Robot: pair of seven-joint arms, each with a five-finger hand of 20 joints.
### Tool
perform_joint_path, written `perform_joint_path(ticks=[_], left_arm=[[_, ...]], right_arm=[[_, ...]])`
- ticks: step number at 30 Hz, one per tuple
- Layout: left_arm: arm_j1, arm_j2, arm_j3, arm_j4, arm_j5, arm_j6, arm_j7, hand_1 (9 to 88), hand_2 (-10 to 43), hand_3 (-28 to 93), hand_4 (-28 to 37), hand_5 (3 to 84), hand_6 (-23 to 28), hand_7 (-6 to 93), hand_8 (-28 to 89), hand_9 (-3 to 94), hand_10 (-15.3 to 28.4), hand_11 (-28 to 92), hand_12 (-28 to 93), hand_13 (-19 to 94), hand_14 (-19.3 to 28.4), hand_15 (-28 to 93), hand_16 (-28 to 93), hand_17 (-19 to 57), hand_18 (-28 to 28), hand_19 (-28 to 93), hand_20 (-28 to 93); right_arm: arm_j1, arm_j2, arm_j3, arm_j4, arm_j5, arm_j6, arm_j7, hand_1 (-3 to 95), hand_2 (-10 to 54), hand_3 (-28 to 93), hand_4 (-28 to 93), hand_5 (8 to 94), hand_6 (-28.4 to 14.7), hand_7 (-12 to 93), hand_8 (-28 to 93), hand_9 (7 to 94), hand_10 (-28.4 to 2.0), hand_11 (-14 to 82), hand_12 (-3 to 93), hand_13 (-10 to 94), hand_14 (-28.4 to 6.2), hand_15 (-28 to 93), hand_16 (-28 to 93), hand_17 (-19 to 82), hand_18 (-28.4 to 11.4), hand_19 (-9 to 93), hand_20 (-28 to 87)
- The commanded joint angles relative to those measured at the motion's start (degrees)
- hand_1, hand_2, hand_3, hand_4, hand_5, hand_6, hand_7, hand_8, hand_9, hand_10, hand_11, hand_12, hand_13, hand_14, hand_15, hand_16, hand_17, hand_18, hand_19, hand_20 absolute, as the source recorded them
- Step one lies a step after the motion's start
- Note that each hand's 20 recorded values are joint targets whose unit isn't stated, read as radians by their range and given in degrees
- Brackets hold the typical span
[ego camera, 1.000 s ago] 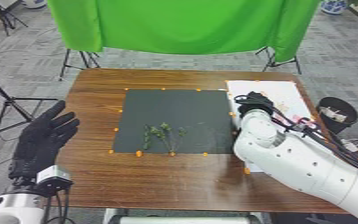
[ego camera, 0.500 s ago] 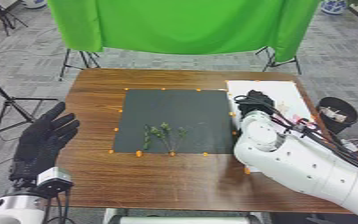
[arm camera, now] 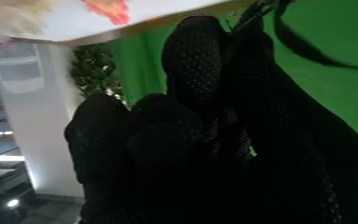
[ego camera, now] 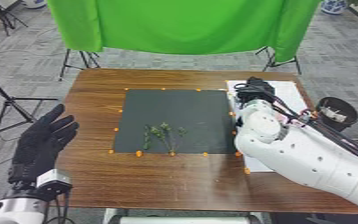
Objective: Arrange flowers
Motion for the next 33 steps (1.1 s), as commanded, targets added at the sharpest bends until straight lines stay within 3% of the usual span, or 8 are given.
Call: perform_joint_path(ticks=[1, 13, 16, 19, 22, 23, 28, 33], left_arm=[[4.0, 1.84, -2.18, -1.31, -1.75, 1.45, 2.2, 30.0, 7.4, 65, -20.8, 38.6, 10.0, 9.8, -8, 32.2, 18.8, 29, 11, 18, 23.3, 47, -11, -10.1, 20.3, 42, 7], [4.6, 1.29, -2.27, -1.49, -1.54, 1.46, 2.19, 30.0, 7.3, 65, -20.8, 38.6, 10.1, 9.8, -8, 32.2, 18.9, 29, 11, 18, 23.3, 48, -11, -10.1, 20.3, 42, 7], [4.4, 0.72, -2.24, -1.45, -0.79, 1.33, 1.07, 30.0, 7.3, 65, -20.8, 38.6, 10.1, 9.7, -8, 32.2, 18.9, 29, 11, 18, 23.3, 47, -11, -10.1, 20.4, 42, 7], [4.1, 0.26, -2.07, -1.43, -0.23, 1.14, 0.5, 30.0, 7.2, 66, -20.8, 38.6, 10.1, 9.7, -8, 32.2, 18.9, 28, 11, 18, 23.3, 47, -11, -10.1, 20.4, 42, 7], [3.3, -0.69, -1.7, -1.41, 0.83, 0.84, -1.04, 30.2, 7.2, 65, -20.8, 38.6, 10.1, 9.6, -8, 32.3, 18.9, 29, 11, 18, 23.3, 47, -11, -10.1, 20.3, 42, 7], [2.7, -1.87, -1.83, -1.36, 2.2, 0.35, -3.15, 30.2, 7.2, 65, -20.8, 38.6, 10.1, 9.6, -8, 32.3, 18.9, 29, 11, 18, 23.3, 47, -11, -10.1, 20.3, 42, 7], [1.5, -2.7, -1.24, -1.07, 3.1, -0.17, -4.4, 30.1, 7.1, 66, -20.8, 38.6, 10.1, 9.7, -8, 32.2, 18.9, 29, 11, 18, 23.3, 47, -11, -10.1, 20.4, 42, 7], [0.5, -3.21, -1.24, -0.9, 3.98, -0.64, -5.58, 30.2, 7.0, 66, -20.8, 38.6, 10.1, 9.7, -8, 32.2, 18.8, 29, 11, 18, 23.3, 47, -11, -10.1, 20.4, 42, 7]], right_arm=[[0.3, -1.0, 2.9, -7.1, -3.1, -0.5, -0.8, 47.8, -3.7, 83, -18, 76.3, -2.2, 39, 25, 83.8, -9.8, 45.1, 28.7, 83, -4.1, 74, 16, 60, -13.7, 93, 41], [-6.9, -1.7, 6.3, -15.5, -3.7, -3.1, -1.6, 48.4, -5.2, 83, -16, 78.5, -2.8, 36, 27, 85.4, -10.3, 43.7, 29.4, 84, -4.7, 74, 16, 61, -14.7, 93, 43], [-7.6, -1.0, 4.8, -15.0, -5.7, 0.8, -1.4, 50.1, -5.6, 81, -19, 79.1, -3.3, 34, 27, 85.6, -10.7, 42.9, 29.2, 84, -5.1, 73, 16, 61, -15.1, 93, 42], [-9.8, -0.9, 7.7, -15.4, -1.9, -4.0, -0.6, 50.7, -6.0, 80, -23, 79.0, -3.6, 31, 25, 84.8, -11.5, 39.9, 29.1, 84, -6.1, 69, 15, 60, -15.9, 93, 34], [-11.4, -1.0, 9.5, -14.6, 0.3, -8.8, 0.9, 44.3, -5.6, 75, -22, 70.8, -7.1, 28, 15, 76.6, -16.6, 42.8, 22.5, 78, -9.5, 67, 13, 55, -16.7, 93, 18], [-12.3, -0.8, 10.1, -14.4, 0.4, -8.9, 1.3, 40.4, -4.4, 75, -21, 68.2, -8.5, 27, 4, 73.2, -18.3, 43.5, 21.0, 74, -11.4, 67, 12, 53, -17.0, 93, 11], [-12.6, -1.1, 11.0, -12.6, 2.8, -13.1, 2.3, 32.3, -3.8, 71, -20, 53.7, -17.9, 18, -7, 53.4, -27.1, 43.1, 17.8, 56, -20.6, 71, 8, 49, -19.0, 93, -3], [-12.2, -2.2, 10.2, -9.5, 4.8, -13.8, 3.5, 31.2, -4.0, 69, -20, 50.9, -19.7, 15, -6, 49.8, -28.3, 40.8, 17.0, 54, -21.5, 72, 6, 48, -19.6, 93, -5]])
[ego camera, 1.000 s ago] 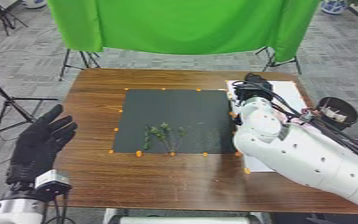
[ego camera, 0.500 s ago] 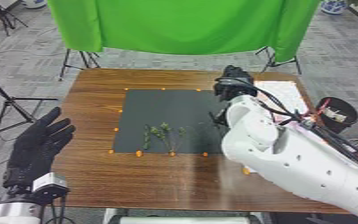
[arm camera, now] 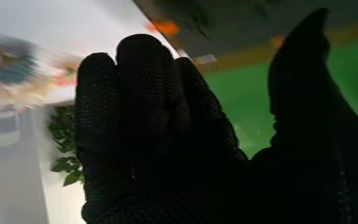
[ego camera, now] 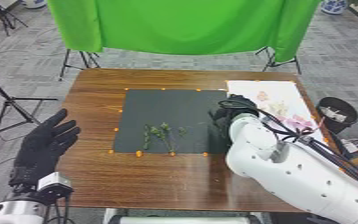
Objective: Arrange flowers
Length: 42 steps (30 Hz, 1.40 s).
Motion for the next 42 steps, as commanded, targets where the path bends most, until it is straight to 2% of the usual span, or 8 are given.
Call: perform_joint_path(ticks=[1, 3, 6, 8, 21, 30, 35, 42], left_arm=[[-1.3, -1.58, 0.19, 0.16, 1.2, -1.37, -1.07, 30.2, 7.1, 66, -20.8, 38.6, 10.1, 9.7, -8, 32.2, 18.8, 29, 11, 18, 23.2, 47, -11, -10.1, 20.4, 42, 7], [-1.5, -2.22, -0.17, 0.23, 1.85, -1.71, -2.02, 30.2, 7.1, 66, -20.8, 38.6, 10.1, 9.7, -8, 32.1, 18.8, 29, 11, 18, 23.3, 47, -11, -10.1, 20.4, 42, 7], [-1.1, -1.44, -0.04, 0.16, 1.02, -1.29, -0.69, 30.2, 7.1, 66, -20.8, 38.6, 10.1, 9.8, -8, 32.1, 18.8, 29, 11, 18, 23.3, 47, -11, -10.1, 20.3, 42, 7], [-1.8, -2.45, -0.03, 0.26, 1.88, -1.65, -2.2, 30.2, 7.1, 66, -20.7, 38.6, 10.1, 9.8, -8, 32.1, 18.8, 29, 11, 18, 23.3, 47, -11, -10.1, 20.3, 42, 7], [-2.9, -2.08, 1.27, 0.73, 1.32, -2.09, -2.42, 30.3, 7.1, 66, -20.7, 38.6, 10.0, 9.8, -8, 32.1, 18.7, 29, 11, 18, 23.2, 47, -11, -10.1, 20.3, 42, 7], [-3.5, -0.91, 1.26, 0.96, 0.44, -2.11, -1.62, 30.3, 7.2, 65, -20.8, 38.6, 10.1, 9.7, -8, 32.1, 18.8, 29, 11, 18, 23.3, 47, -11, -10.1, 20.3, 42, 7], [-3.4, -0.3, 1.53, 1.02, -0.11, -2.01, -0.79, 30.2, 7.3, 65, -20.7, 38.6, 10.2, 9.7, -8, 32.1, 18.8, 29, 11, 18, 23.3, 47, -11, -10.1, 20.3, 42, 7], [-2.5, -0.1, 1.13, 0.74, -0.74, -1.45, -0.14, 30.1, 7.3, 65, -20.7, 38.6, 10.1, 9.7, -8, 32.1, 18.8, 29, 11, 18, 23.3, 47, -11, -10.1, 20.3, 42, 7]], right_arm=[[0.3, -1.3, -0.9, 4.5, 2.1, 1.6, 1.7, 31.2, -4.0, 69, -20, 50.9, -19.7, 15, -6, 49.7, -28.3, 40.6, 17.1, 54, -21.5, 72, 6, 48, -19.6, 93, -5], [0.8, -1.7, -1.8, 5.4, 2.3, 2.6, 1.8, 30.9, -4.0, 69, -20, 51.6, -19.8, 15, -6, 49.6, -28.3, 40.6, 17.3, 54, -21.4, 72, 6, 48, -19.6, 93, -6], [1.3, -2.5, -2.5, 6.2, 1.9, 2.4, 1.3, 30.8, -3.9, 69, -20, 51.9, -19.2, 16, -6, 49.5, -28.4, 41.0, 17.4, 54, -21.1, 72, 6, 48, -19.5, 93, -7], [1.4, -3.0, -2.5, 6.2, 1.3, 2.3, 1.2, 30.6, -3.9, 69, -20, 52.2, -19.0, 16, -6, 49.5, -28.3, 41.1, 17.4, 54, -20.8, 72, 6, 48, -19.5, 93, -7], [1.2, -3.7, -5.0, 6.7, -1.0, -0.3, 1.4, 31.4, -1.7, 73, -21, 54.9, -17.9, 17, -7, 51.9, -27.2, 40.9, 16.9, 56, -20.1, 71, 6, 48, -19.5, 93, -12], [3.7, -2.9, -11.6, 10.3, -5.6, 0.2, 2.2, 44.0, -7.5, 73, -22, 65.2, -10.5, 23, -8, 65.9, -20.5, 40.5, 17.4, 68, -14.5, 67, 8, 50, -18.1, 93, -14], [4.3, -2.4, -12.1, 12.2, -6.3, 3.0, 3.1, 56.0, -8.7, 67, -25, 76.0, -5.8, 23, 11, 80.9, -14.2, 30.7, 27.1, 78, -9.9, 61, 12, 56, -15.6, 93, -9], [4.5, -1.2, -10.7, 11.6, -5.2, 6.3, 2.0, 59.1, -7.1, 69, -27, 82.1, -4.2, 21, 15, 87.7, -13.2, 30.2, 26.1, 85, -7.1, 58, 16, 61, -13.5, 93, 2]])
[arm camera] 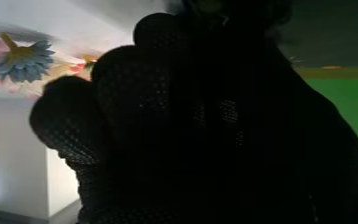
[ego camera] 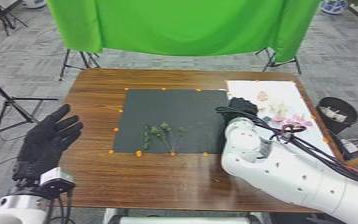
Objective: Arrange flowers
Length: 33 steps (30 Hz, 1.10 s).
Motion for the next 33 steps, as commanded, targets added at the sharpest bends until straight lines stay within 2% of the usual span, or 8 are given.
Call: perform_joint_path(ticks=[1, 14, 17, 22, 28, 31, 32, 33], left_arm=[[1.2, 0.5, -0.32, -0.11, -1.14, 0.08, 1.2, 30.1, 7.3, 65, -20.7, 38.6, 10.1, 9.7, -8, 32.1, 18.8, 29, 11, 18, 23.3, 47, -11, -10.1, 20.3, 42, 7], [3.7, 4.54, -0.14, -0.6, -5.11, 1.86, 6.98, 30.0, 7.4, 65, -20.8, 38.6, 10.1, 9.8, -8, 32.0, 18.9, 29, 11, 18, 23.4, 48, -11, -10.2, 20.3, 42, 7], [3.8, 3.73, -0.62, -0.52, -4.11, 1.41, 5.91, 30.1, 7.4, 65, -20.8, 38.6, 10.1, 9.8, -8, 32.1, 18.9, 29, 11, 18, 23.3, 48, -11, -10.2, 20.3, 42, 7], [4.7, 4.58, -0.75, -0.7, -4.94, 1.88, 7.14, 30.0, 7.4, 65, -20.8, 38.6, 10.1, 9.8, -8, 32.1, 18.8, 29, 11, 18, 23.2, 48, -11, -10.2, 20.3, 42, 7], [6.5, 3.75, -2.79, -1.29, -3.7, 2.14, 6.2, 30.1, 7.4, 65, -20.9, 38.6, 10.1, 9.8, -8, 32.1, 18.9, 29, 11, 18, 23.3, 47, -11, -10.2, 20.3, 42, 7], [7.8, 3.93, -3.72, -1.74, -4.02, 2.43, 6.47, 30.0, 7.4, 65, -20.9, 38.6, 10.1, 9.8, -8, 32.1, 18.9, 29, 11, 18, 23.3, 47, -11, -10.1, 20.3, 42, 7], [8.0, 4.71, -3.62, -1.68, -4.7, 2.64, 7.67, 30.0, 7.4, 65, -20.9, 38.6, 10.2, 9.7, -8, 32.1, 18.8, 29, 11, 18, 23.3, 47, -11, -10.1, 20.3, 42, 7], [8.2, 4.22, -4.04, -1.74, -4.13, 2.43, 6.76, 30.0, 7.4, 65, -20.9, 38.6, 10.2, 9.7, -8, 32.1, 18.8, 29, 11, 18, 23.3, 47, -11, -10.1, 20.3, 42, 7]], right_arm=[[-2.1, 1.8, 0.9, 0.0, 1.9, 2.7, -1.0, 59.0, -7.0, 69, -27, 82.2, -4.3, 21, 17, 88.2, -13.2, 30.6, 25.7, 85, -6.6, 58, 16, 61, -13.2, 93, 3], [2.5, 2.3, -2.0, 0.0, -3.5, 13.1, -1.2, 56.3, -8.5, 77, -27, 84.4, -4.6, 21, 26, 90.1, -11.6, 32.6, 27.6, 88, -5.2, 61, 18, 63, -12.4, 93, 16], [3.2, 2.6, -2.3, -0.4, -4.2, 14.0, -1.1, 56.0, -8.7, 78, -27, 84.6, -4.5, 21, 27, 90.3, -11.7, 33.0, 27.8, 88, -5.1, 62, 18, 63, -12.6, 93, 18], [4.2, 2.5, -2.6, -1.3, -4.6, 14.7, -1.2, 55.5, -9.1, 79, -26, 84.9, -4.5, 21, 27, 90.4, -11.7, 33.7, 28.1, 88, -5.1, 63, 18, 64, -13.1, 93, 21], [2.9, 2.7, -1.1, -5.1, -4.5, 14.0, -0.7, 54.9, -9.4, 80, -26, 85.5, -4.4, 21, 27, 91.0, -11.5, 34.0, 28.1, 89, -5.2, 63, 18, 64, -13.7, 93, 23], [0.8, 2.3, 0.4, -7.5, -4.9, 13.3, -0.8, 54.8, -9.5, 80, -25, 85.8, -4.5, 21, 28, 91.5, -11.6, 34.2, 27.9, 89, -5.2, 63, 18, 64, -13.9, 93, 24], [0.6, 2.2, 0.5, -8.2, -5.0, 13.2, -0.7, 54.9, -9.5, 80, -25, 85.9, -4.5, 21, 28, 91.6, -11.6, 34.3, 27.8, 89, -5.2, 63, 18, 65, -14.0, 93, 25], [-0.4, 2.3, 1.1, -9.0, -5.1, 12.9, -0.5, 54.9, -9.5, 80, -25, 85.9, -4.5, 21, 28, 91.7, -11.5, 34.3, 27.8, 90, -5.3, 63, 18, 65, -14.1, 93, 25]])
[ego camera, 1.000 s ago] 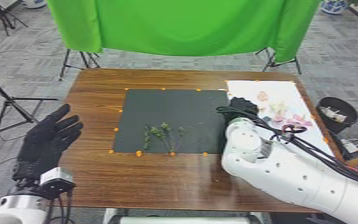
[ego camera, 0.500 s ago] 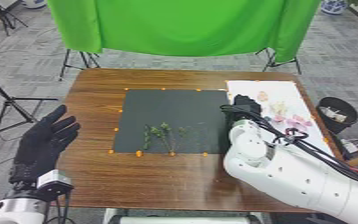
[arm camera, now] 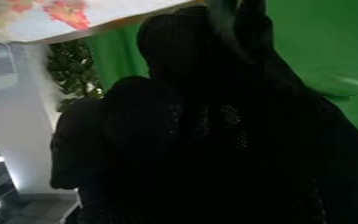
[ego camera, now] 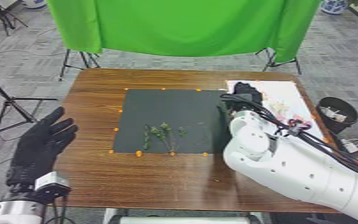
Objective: Arrange flowers
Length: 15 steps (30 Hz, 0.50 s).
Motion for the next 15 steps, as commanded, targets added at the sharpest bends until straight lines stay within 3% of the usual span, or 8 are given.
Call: perform_joint_path(ticks=[1, 8, 9, 14, 15], left_arm=[[3.2, 0.07, -2.11, -1.15, -0.07, 0.94, 0.63, 30.0, 7.4, 65, -20.9, 38.6, 10.1, 9.8, -8, 32.1, 18.8, 29, 11, 18, 23.3, 47, -11, -10.2, 20.3, 42, 7], [3.7, -1.14, -2.85, -1.42, 1.16, 0.99, -0.48, 30.1, 7.4, 65, -20.8, 38.6, 10.2, 9.7, -8, 32.1, 18.9, 29, 11, 18, 23.2, 47, -11, -10.2, 20.3, 42, 7], [4.0, -0.93, -2.94, -1.47, 0.72, 1.06, -0.08, 30.1, 7.4, 65, -20.8, 38.6, 10.2, 9.7, -8, 32.1, 18.9, 29, 11, 18, 23.2, 47, -11, -10.2, 20.3, 42, 7], [2.6, -1.61, -1.9, -1.22, 1.66, 0.68, -1.57, 30.1, 7.3, 65, -20.7, 38.6, 10.1, 9.7, -8, 32.1, 18.8, 29, 11, 18, 23.2, 47, -11, -10.2, 20.3, 42, 7], [2.6, -1.33, -1.75, -1.25, 1.43, 0.78, -1.12, 30.1, 7.4, 65, -20.7, 38.6, 10.1, 9.7, -8, 32.1, 18.8, 29, 11, 18, 23.2, 48, -11, -10.2, 20.3, 42, 7]], right_arm=[[-4.1, -0.6, 3.2, -6.2, -1.9, -0.9, 0.4, 54.9, -9.5, 80, -25, 86.0, -4.6, 21, 28, 91.7, -11.5, 34.2, 27.9, 90, -5.3, 63, 18, 65, -14.2, 93, 25], [-7.7, -0.9, 3.7, -9.8, -3.3, -1.6, 0.1, 54.4, -9.5, 80, -24, 86.7, -4.8, 20, 28, 92.4, -11.7, 34.1, 27.9, 90, -5.4, 63, 18, 65, -14.6, 93, 27], [-8.0, -1.1, 3.5, -9.9, -3.5, -1.6, 0.2, 54.4, -9.5, 81, -24, 86.8, -4.9, 20, 28, 92.5, -11.7, 34.1, 28.0, 90, -5.4, 63, 18, 65, -14.6, 93, 27], [-10.2, -2.2, 3.7, -9.8, -3.0, -2.1, 1.1, 54.5, -9.5, 80, -24, 87.0, -4.7, 20, 29, 92.8, -11.9, 33.9, 27.9, 90, -5.4, 63, 18, 65, -14.9, 93, 27], [-10.0, -2.3, 3.2, -9.7, -2.8, -1.9, 1.3, 54.5, -9.5, 80, -24, 87.1, -4.7, 20, 29, 92.8, -11.9, 33.9, 27.9, 90, -5.5, 63, 18, 65, -14.9, 93, 27]])
